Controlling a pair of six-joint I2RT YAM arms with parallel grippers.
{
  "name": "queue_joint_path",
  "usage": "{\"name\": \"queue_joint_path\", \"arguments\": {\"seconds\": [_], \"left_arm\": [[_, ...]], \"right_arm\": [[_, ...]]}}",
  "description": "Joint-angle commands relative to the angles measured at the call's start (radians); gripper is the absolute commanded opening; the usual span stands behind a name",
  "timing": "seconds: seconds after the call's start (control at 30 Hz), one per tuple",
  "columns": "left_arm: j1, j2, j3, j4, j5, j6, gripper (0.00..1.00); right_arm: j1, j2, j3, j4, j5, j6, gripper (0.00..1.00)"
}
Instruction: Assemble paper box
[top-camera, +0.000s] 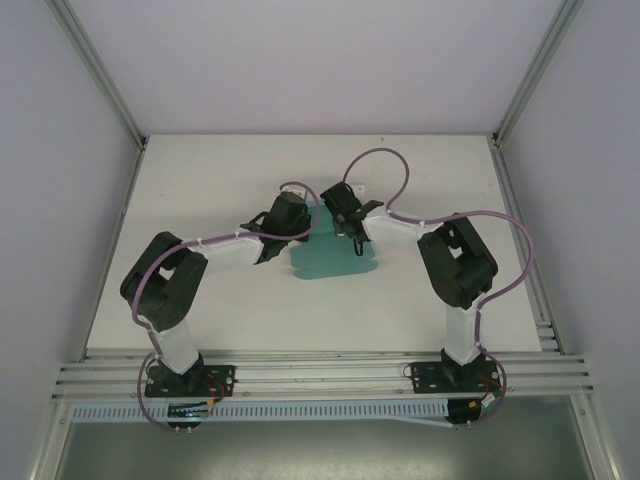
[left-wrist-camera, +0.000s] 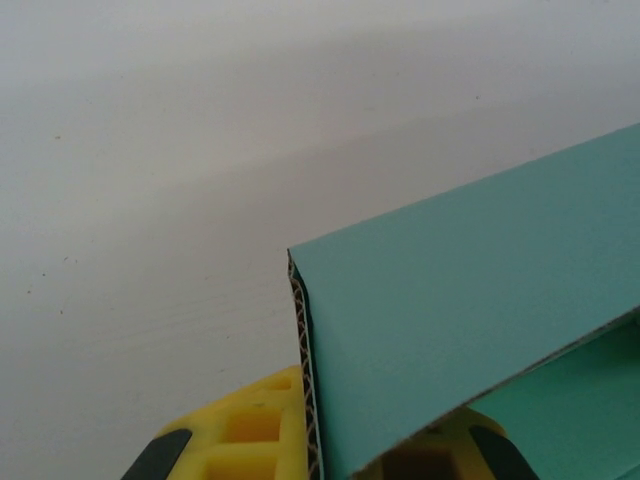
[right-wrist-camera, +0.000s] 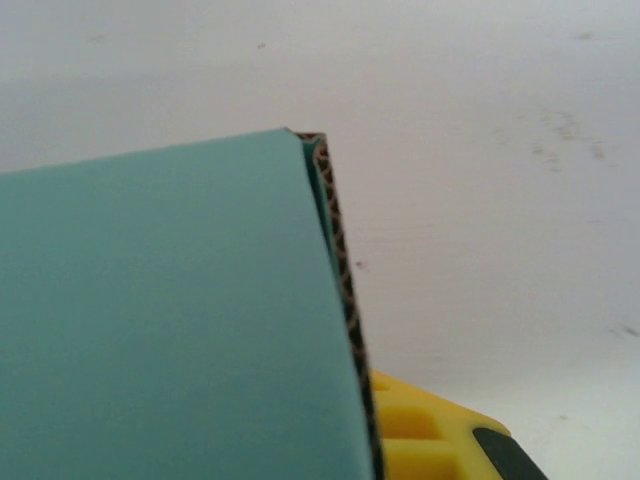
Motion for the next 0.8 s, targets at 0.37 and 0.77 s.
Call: {"name": "queue_joint_path", "arguments": {"seconds": [0.37, 0.77], "left_arm": [[0.022, 0.002, 0.032, -0.159, -0.112, -0.025, 0.0], [0.024, 0.035, 0.041, -0.179, -0.108, -0.036, 0.0]], "right_arm": [[-0.101, 0.018, -0.088, -0.07, 0.542, 0.164, 0.0], [-0.089, -0.143, -0.361, 0.618, 0.114, -0.097, 0.24]]}}
